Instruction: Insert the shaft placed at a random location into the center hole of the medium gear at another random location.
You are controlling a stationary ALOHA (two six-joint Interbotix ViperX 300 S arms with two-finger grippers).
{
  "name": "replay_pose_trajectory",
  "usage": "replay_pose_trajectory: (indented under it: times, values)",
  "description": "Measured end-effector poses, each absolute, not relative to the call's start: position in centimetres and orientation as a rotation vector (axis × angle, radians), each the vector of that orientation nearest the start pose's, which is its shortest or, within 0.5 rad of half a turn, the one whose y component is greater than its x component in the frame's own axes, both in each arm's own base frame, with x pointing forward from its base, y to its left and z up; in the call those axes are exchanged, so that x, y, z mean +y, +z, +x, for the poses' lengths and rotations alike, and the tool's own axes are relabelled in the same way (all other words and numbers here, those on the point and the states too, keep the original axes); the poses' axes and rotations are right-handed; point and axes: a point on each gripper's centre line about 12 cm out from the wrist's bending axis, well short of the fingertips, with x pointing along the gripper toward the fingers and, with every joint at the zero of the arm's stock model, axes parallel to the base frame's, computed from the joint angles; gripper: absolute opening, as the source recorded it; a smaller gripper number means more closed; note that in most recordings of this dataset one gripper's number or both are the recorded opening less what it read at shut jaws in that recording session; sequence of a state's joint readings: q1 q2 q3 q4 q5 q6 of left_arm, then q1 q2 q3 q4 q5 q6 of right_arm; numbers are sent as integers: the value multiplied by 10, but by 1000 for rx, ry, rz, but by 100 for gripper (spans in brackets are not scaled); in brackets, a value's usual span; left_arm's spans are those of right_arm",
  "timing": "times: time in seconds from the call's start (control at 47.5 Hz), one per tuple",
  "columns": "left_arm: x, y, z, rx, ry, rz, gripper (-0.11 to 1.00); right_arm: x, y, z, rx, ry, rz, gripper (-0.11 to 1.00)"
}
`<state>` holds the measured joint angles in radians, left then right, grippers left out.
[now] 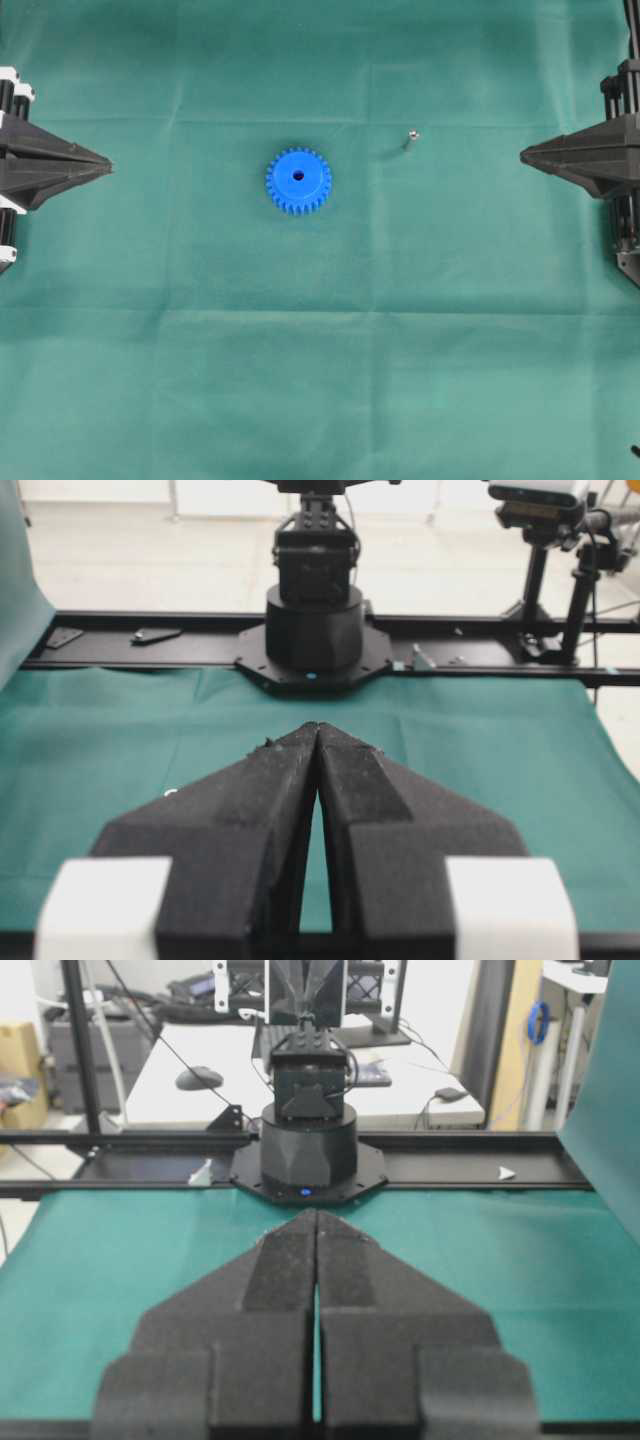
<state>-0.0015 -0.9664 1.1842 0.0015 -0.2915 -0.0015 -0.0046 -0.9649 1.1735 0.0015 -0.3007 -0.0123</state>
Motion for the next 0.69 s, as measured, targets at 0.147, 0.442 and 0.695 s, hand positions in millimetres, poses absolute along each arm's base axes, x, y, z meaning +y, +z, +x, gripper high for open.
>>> replay_pose_trajectory:
  times: [0.147,0.442,0.695]
  values:
    - [-4,292,198,-74,-19,4,0,-4,290,203,-61,-23,-10,1]
    - [-4,290,198,-58,-21,5,0,-27,261,220,68,-122,-5,1]
    - [-4,289,198,-54,-20,4,0,-49,220,240,224,-200,13,35]
